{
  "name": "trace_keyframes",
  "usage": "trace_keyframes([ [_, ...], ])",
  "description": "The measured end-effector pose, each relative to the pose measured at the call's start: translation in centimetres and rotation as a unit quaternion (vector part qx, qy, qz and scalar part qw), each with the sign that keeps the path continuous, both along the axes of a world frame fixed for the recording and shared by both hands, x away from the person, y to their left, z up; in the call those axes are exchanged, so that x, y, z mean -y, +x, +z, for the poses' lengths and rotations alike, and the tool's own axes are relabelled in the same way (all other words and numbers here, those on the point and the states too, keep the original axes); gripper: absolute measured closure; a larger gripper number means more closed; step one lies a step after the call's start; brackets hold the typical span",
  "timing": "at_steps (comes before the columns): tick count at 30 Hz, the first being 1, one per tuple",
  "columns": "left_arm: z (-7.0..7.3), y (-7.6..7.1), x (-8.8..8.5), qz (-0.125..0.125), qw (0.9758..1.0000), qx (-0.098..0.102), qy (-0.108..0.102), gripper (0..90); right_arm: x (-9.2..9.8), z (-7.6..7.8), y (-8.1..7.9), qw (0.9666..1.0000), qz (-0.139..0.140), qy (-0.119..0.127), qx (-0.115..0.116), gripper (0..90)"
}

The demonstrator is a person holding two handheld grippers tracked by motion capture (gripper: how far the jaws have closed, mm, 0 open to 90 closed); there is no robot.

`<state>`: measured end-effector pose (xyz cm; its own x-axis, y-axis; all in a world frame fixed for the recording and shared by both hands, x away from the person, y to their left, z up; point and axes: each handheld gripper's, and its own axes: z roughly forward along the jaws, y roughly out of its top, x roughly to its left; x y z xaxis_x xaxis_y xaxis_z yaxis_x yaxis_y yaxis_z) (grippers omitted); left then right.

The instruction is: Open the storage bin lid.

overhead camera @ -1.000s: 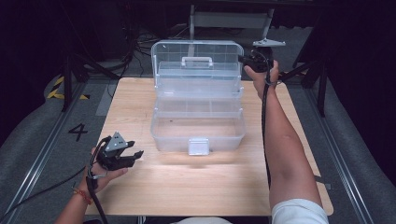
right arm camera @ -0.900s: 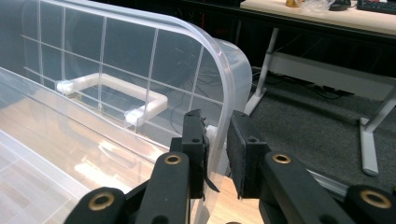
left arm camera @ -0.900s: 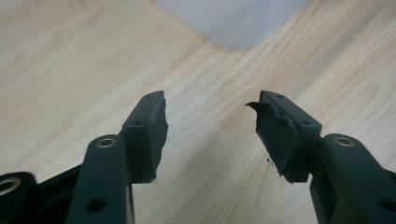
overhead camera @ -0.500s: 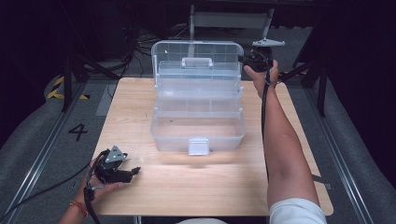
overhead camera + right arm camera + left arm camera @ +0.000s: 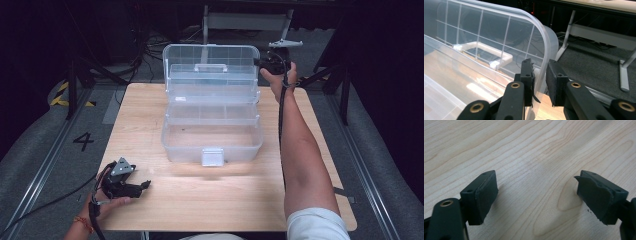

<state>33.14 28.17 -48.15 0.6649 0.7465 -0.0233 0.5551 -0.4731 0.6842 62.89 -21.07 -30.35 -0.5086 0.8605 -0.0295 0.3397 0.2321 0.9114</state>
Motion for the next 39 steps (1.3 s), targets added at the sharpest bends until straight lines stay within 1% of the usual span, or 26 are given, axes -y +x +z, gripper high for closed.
trace_keyframes([
  [2,0.0,0.0,0.0,0.000,1.0000,0.002,0.000,16.9,-0.1,-0.2,0.1,1.0000,-0.002,0.000,0.002,77.1],
  [3,0.0,0.1,-0.1,-0.004,1.0000,0.006,0.003,16.9,-0.1,-0.3,0.2,1.0000,-0.004,0.004,0.002,77.1],
  [5,0.0,0.0,-0.1,-0.002,1.0000,0.005,0.003,16.9,0.0,-0.5,0.4,0.9999,-0.005,0.010,0.001,77.1],
  [8,0.0,0.0,0.0,-0.001,1.0000,0.003,0.003,16.9,0.0,-0.5,0.6,0.9999,-0.004,0.010,-0.003,77.1],
  [13,0.0,0.0,0.0,-0.001,1.0000,0.004,0.003,16.9,0.0,-0.6,1.0,0.9999,-0.003,0.008,-0.009,76.5],
  [22,0.0,0.0,0.0,-0.001,1.0000,0.003,0.003,16.8,-0.2,-1.0,1.5,0.9999,-0.009,-0.002,-0.010,75.3],
  [25,0.0,0.0,0.0,0.000,1.0000,0.003,0.002,16.7,-0.3,-1.1,1.6,0.9998,-0.011,-0.013,-0.011,74.2],
  [27,0.0,0.0,0.0,-0.001,1.0000,0.000,-0.001,16.7,-0.3,-1.1,1.6,0.9998,-0.012,-0.014,-0.012,74.1],
  [28,0.0,0.0,0.0,0.000,1.0000,0.003,0.002,16.7,-0.3,-1.1,1.6,0.9998,-0.011,-0.014,-0.013,73.9],
  [30,0.0,0.0,0.0,0.000,1.0000,-0.001,-0.002,16.7,-0.3,-1.1,1.6,0.9997,-0.011,-0.016,-0.014,73.7],
  [32,0.0,0.0,0.0,0.000,1.0000,0.003,0.002,16.7,-0.3,-1.1,1.6,0.9997,-0.012,-0.017,-0.015,73.4],
  [36,0.0,0.0,0.0,0.000,1.0000,0.004,0.003,16.7,-0.3,-1.3,1.7,0.9997,-0.012,-0.014,-0.018,72.6],
  [39,0.0,0.0,0.0,-0.001,1.0000,0.003,0.003,16.7,-0.3,-1.5,1.7,0.9995,-0.016,-0.017,-0.020,71.1],
])
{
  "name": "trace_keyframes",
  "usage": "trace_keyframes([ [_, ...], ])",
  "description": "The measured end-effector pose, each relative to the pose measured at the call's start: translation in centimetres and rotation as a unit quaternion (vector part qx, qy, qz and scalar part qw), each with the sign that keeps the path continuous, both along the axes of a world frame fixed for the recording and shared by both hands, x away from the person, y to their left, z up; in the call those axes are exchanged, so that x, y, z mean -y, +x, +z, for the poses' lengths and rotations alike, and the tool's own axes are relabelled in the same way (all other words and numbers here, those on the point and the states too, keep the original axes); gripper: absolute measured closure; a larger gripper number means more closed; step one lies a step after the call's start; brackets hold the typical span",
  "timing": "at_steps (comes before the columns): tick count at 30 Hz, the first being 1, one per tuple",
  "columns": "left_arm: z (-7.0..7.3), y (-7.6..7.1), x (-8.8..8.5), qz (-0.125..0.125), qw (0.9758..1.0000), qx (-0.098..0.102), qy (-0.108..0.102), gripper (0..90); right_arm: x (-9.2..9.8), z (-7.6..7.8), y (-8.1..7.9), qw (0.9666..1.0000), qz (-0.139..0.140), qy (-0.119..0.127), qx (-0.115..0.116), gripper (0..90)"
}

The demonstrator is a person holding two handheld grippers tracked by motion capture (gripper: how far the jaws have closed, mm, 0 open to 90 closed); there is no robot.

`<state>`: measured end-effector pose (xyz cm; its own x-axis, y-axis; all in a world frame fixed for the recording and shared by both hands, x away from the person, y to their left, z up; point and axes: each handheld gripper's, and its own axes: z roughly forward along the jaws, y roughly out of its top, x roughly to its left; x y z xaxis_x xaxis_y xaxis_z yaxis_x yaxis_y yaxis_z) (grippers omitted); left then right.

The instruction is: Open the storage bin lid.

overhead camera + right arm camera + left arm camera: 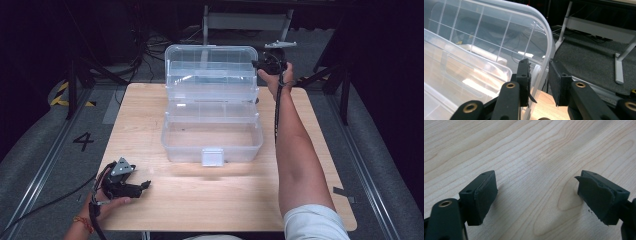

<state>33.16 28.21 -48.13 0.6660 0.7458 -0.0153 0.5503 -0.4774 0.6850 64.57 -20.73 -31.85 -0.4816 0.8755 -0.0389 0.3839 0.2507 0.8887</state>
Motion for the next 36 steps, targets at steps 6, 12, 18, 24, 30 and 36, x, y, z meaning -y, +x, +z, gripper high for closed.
trace_keyframes([
  [6,0.0,0.0,0.0,0.000,1.0000,0.000,0.002,16.6,0.1,-0.8,-0.2,0.9999,-0.002,-0.004,-0.011,72.0],
  [12,0.0,0.0,0.0,0.000,1.0000,0.000,0.002,16.3,0.7,-1.1,-0.5,0.9998,-0.001,0.001,-0.017,70.4],
  [18,0.0,0.1,0.0,-0.002,1.0000,0.000,0.005,16.3,0.5,-0.4,-1.0,1.0000,0.004,-0.001,-0.009,69.6],
  [24,0.0,0.1,0.0,-0.002,1.0000,0.000,0.005,16.3,0.6,0.3,-1.7,0.9999,0.010,-0.003,0.003,66.1],
  [30,0.0,0.1,0.0,0.001,1.0000,0.003,0.005,16.2,0.7,0.7,-2.7,0.9998,0.016,0.001,0.011,62.3],
  [36,0.0,0.1,0.1,0.003,1.0000,0.006,0.003,16.2,0.9,1.0,-3.9,0.9996,0.019,-0.013,0.016,56.8],
])
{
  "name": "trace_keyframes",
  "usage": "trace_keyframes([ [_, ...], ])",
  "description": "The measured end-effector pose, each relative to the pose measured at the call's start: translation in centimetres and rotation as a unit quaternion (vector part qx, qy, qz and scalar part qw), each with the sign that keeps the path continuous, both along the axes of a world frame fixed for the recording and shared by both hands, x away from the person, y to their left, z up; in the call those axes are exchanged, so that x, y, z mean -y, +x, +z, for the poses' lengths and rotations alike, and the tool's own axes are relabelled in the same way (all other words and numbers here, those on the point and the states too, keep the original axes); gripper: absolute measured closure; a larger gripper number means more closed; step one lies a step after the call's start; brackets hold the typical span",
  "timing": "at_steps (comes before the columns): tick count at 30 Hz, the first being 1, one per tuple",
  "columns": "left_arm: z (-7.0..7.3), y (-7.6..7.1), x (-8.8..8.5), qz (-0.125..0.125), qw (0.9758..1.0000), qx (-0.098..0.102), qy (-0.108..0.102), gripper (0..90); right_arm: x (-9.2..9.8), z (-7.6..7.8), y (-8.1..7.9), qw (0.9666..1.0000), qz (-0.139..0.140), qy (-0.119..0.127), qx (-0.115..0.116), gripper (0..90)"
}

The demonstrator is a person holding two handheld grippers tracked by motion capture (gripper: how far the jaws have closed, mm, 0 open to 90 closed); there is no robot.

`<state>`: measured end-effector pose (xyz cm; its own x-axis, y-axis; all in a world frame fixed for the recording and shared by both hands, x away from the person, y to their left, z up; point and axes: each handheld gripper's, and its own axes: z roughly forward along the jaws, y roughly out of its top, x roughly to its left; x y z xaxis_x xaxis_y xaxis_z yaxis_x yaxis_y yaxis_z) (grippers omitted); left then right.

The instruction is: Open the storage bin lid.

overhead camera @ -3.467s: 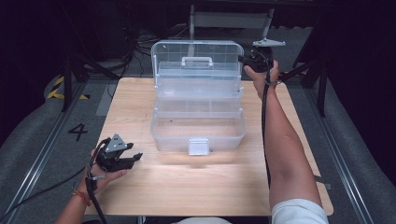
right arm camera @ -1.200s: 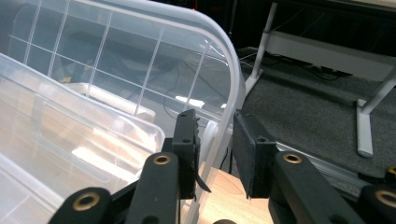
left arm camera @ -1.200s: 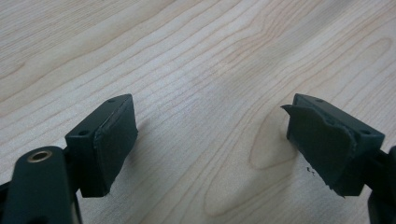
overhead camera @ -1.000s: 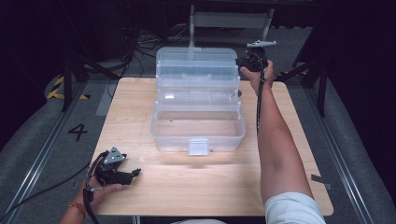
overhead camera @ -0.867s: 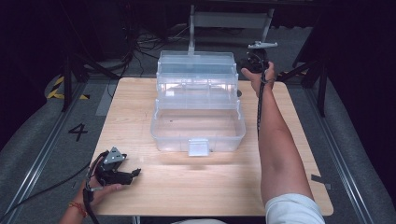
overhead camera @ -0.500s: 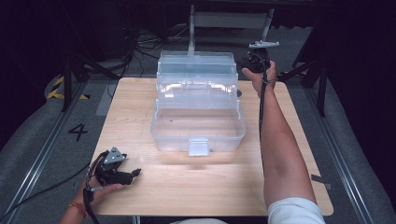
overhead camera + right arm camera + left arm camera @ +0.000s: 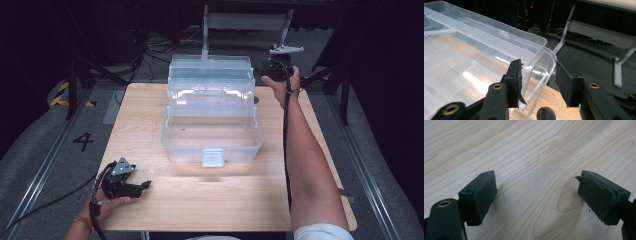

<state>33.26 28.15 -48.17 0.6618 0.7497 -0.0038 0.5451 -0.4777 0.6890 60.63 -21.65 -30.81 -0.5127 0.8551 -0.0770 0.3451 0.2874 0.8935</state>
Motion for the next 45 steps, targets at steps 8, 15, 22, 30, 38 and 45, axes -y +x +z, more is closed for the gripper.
trace_keyframes([
  [8,0.0,0.1,0.0,-0.005,1.0000,-0.003,0.003,16.1,0.5,0.4,-1.9,0.9998,0.001,-0.017,0.001,50.3],
  [15,0.0,0.1,0.0,-0.006,1.0000,0.001,0.006,16.1,0.8,0.6,-3.8,0.9995,0.010,-0.029,0.006,45.6],
  [22,0.1,0.1,0.0,-0.006,1.0000,0.001,0.007,16.0,1.0,-0.2,-5.5,0.9985,0.024,-0.048,-0.001,43.6],
  [30,0.1,0.1,0.1,-0.001,1.0000,-0.003,0.005,16.0,1.8,-1.1,-7.7,0.9980,0.027,-0.058,-0.005,41.5],
  [38,0.1,0.0,0.1,0.003,1.0000,-0.005,0.005,15.9,2.7,-2.6,-10.3,0.9964,0.042,-0.072,-0.012,40.3],
  [45,0.1,0.1,0.2,0.006,1.0000,-0.005,0.003,15.3,3.7,-3.7,-12.9,0.9943,0.060,-0.088,0.000,39.7],
])
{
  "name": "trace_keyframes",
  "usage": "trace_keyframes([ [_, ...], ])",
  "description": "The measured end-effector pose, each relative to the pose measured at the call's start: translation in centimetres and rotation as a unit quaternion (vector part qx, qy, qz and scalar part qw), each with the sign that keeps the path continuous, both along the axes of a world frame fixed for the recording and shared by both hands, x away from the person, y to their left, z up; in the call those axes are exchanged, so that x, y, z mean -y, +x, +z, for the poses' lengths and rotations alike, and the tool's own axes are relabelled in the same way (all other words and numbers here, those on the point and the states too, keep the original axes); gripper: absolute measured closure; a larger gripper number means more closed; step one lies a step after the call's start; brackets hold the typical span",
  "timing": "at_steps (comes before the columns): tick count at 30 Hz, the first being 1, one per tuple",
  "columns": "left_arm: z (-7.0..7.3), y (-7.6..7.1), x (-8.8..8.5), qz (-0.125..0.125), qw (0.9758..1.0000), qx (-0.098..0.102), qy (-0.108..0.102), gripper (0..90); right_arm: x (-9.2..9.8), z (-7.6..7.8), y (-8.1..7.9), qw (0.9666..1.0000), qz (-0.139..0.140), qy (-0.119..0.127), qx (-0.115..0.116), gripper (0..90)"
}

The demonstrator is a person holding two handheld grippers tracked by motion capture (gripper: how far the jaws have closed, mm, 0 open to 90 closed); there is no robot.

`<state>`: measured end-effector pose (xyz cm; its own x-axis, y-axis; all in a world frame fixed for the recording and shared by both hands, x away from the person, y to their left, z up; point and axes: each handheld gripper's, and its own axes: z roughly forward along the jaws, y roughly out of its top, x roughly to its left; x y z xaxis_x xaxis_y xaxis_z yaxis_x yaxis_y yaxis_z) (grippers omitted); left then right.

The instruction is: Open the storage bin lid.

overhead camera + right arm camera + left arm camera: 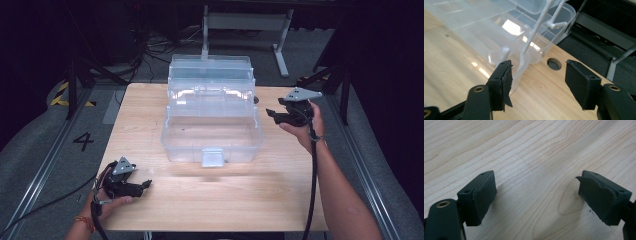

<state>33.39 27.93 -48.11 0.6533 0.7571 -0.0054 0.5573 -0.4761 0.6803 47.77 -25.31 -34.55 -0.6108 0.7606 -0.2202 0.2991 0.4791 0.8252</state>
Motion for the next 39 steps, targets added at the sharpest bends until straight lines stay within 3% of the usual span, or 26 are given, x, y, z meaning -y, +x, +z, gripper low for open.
trace_keyframes([
  [12,0.0,0.1,0.0,0.001,1.0000,0.006,0.002,15.2,1.9,-2.3,-4.1,0.9995,0.028,-0.011,-0.009,38.3],
  [24,0.0,0.1,0.1,0.004,1.0000,0.004,0.002,15.1,5.2,-6.2,-8.4,0.9987,0.033,-0.030,-0.023,33.5],
  [32,0.0,0.2,0.1,0.005,1.0000,0.005,0.002,15.1,7.7,-9.8,-10.8,0.9983,0.018,-0.012,-0.055,29.3],
  [35,0.0,0.3,0.1,0.003,1.0000,0.006,0.003,15.1,8.8,-11.0,-11.4,0.9967,0.017,0.010,-0.078,27.7],
  [39,0.0,0.2,0.1,0.006,1.0000,0.007,0.003,15.1,10.1,-12.7,-12.4,0.9952,0.007,0.019,-0.096,26.1],
])
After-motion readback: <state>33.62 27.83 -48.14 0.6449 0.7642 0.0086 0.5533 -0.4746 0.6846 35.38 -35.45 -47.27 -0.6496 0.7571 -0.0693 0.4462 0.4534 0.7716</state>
